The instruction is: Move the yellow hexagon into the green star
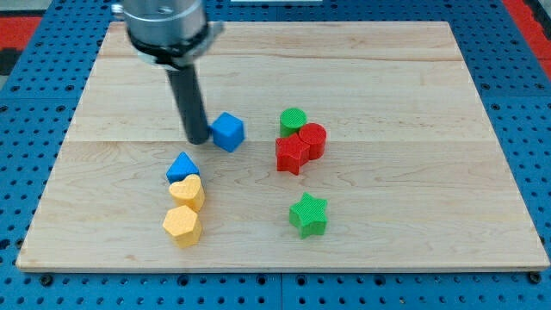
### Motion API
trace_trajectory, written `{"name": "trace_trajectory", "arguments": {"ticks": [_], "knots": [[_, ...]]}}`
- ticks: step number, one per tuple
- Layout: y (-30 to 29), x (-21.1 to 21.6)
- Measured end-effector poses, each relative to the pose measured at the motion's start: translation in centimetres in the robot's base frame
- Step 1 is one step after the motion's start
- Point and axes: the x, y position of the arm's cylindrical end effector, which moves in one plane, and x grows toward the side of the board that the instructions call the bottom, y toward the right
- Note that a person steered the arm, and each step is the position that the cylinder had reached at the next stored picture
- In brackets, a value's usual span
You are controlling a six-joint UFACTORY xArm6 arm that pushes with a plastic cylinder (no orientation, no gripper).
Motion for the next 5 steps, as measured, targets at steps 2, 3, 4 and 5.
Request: {"name": "trace_trajectory", "arguments": {"ticks": [2,3,4,5], "knots": [[2.3,-0.7],[-2.5,-0.6],[-8.1,4.6],[-8.2,9.4]]}}
